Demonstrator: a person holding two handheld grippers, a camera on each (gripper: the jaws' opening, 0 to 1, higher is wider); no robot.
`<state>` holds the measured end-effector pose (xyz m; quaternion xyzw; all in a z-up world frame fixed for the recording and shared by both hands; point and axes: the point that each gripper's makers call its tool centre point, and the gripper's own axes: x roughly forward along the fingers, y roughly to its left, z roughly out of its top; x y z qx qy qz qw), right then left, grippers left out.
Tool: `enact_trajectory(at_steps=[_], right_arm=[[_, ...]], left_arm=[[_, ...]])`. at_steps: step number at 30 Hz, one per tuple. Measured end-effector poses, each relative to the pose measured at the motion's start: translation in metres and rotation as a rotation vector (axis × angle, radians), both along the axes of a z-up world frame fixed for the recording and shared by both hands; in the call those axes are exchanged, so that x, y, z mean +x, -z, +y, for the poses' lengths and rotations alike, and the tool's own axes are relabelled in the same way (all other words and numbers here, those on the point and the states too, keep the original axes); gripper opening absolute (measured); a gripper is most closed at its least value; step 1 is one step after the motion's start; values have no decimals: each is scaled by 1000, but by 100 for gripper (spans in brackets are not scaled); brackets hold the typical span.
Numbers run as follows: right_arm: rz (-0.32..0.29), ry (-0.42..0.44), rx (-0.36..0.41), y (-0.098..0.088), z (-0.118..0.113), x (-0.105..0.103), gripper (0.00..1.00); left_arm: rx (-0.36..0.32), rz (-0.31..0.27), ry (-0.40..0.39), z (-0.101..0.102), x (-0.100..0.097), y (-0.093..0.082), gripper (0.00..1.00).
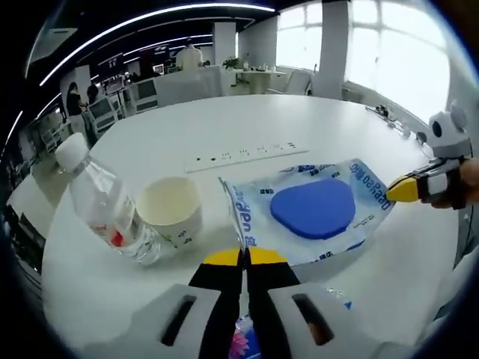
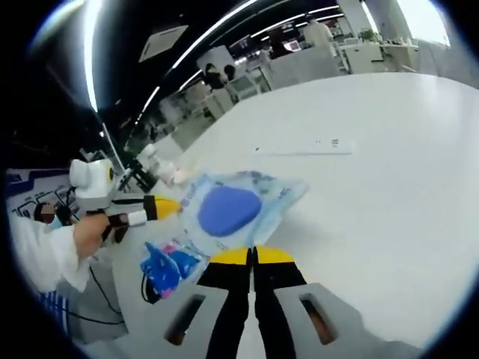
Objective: Arrange the tabletop items into an orderly group along one side of the table until the central work area is clear of visible clutter.
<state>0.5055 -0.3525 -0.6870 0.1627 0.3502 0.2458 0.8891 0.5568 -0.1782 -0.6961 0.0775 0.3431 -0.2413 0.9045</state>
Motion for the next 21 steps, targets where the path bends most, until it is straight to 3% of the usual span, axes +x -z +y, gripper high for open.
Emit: enact_trajectory(at_steps=[4,7,13,21], right_arm=[[-18,-17,-18,4,6,12,0],[8,-27,-34,13,6,17,0],[-6,-100,-117,24,10,31,0],[37,-80,-112,43,4,36,0]], left_arm=[[3,14,-10,6,9,8,0],[5,30,-6,8,15,18,0],[16,62,-11,10,19,34,0],[15,97,-5,9,22,50,0]])
